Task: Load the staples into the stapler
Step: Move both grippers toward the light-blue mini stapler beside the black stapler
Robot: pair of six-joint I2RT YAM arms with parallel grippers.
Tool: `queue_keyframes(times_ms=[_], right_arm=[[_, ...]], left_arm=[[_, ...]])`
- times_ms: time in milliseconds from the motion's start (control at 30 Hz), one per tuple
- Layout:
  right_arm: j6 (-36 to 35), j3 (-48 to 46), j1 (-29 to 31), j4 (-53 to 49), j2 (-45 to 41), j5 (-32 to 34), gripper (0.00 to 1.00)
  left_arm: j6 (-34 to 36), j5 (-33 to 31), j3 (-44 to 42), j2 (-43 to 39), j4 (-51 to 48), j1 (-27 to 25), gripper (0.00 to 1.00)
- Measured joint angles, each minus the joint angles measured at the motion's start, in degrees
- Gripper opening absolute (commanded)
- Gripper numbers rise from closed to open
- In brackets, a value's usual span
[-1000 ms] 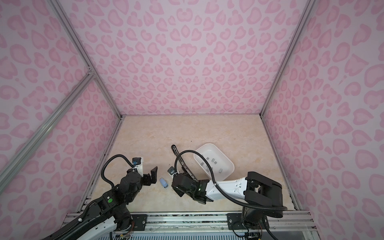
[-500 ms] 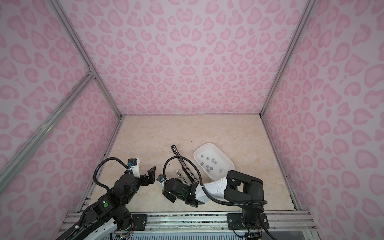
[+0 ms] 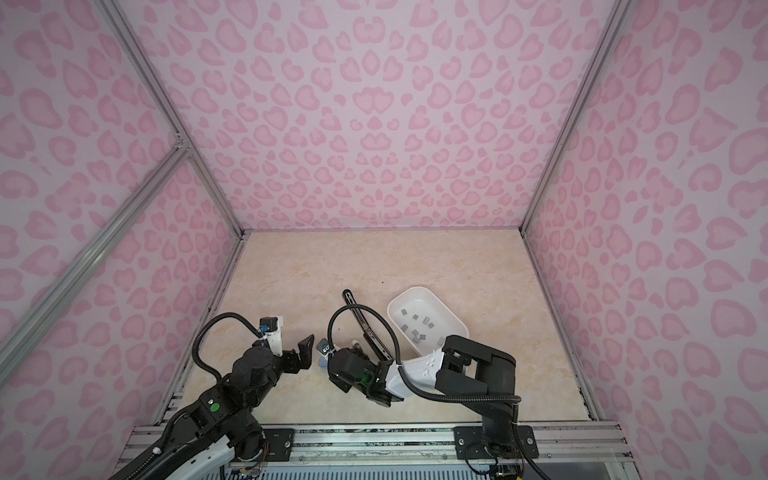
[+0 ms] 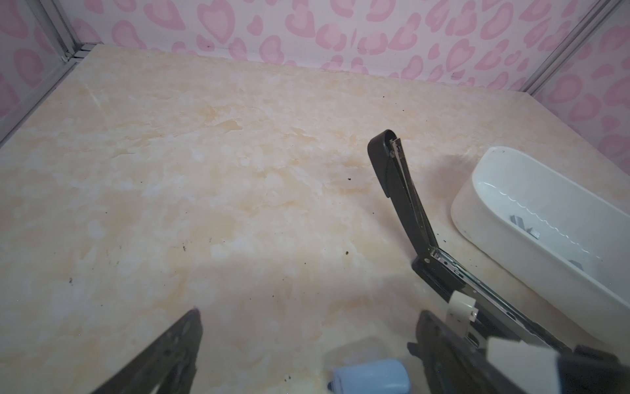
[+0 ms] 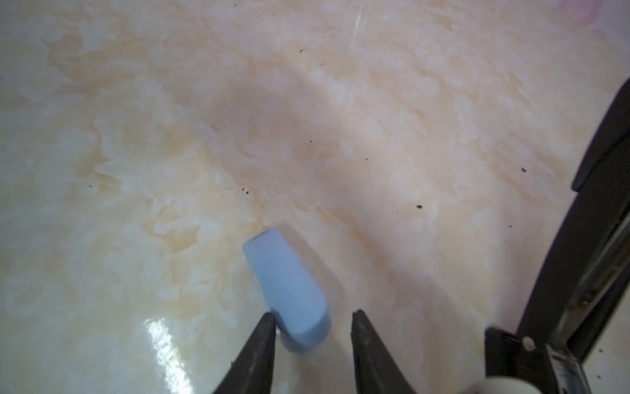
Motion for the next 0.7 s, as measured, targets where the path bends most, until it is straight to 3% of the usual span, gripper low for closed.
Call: queue_keyframes(times_ms=[233,433,700], right_arm=[[-1.1,2.6,-1.1,-0.1,2.7,-0.4,0.37],[-2.0,1.2,-1.4,-0.5,0.0,-0.1,0.36],[-3.0,-5.1,-1.9,0.4,-11.5,2.0,0.36]], left_arm=[[0.8,1.3,0.3,2.9,0.0,0.1,0.97],[1.4,5.3,1.4,5.8,2.3,0.3,0.94],[0.2,13.5,6.2,21.5,5.1,0.2,0.82]])
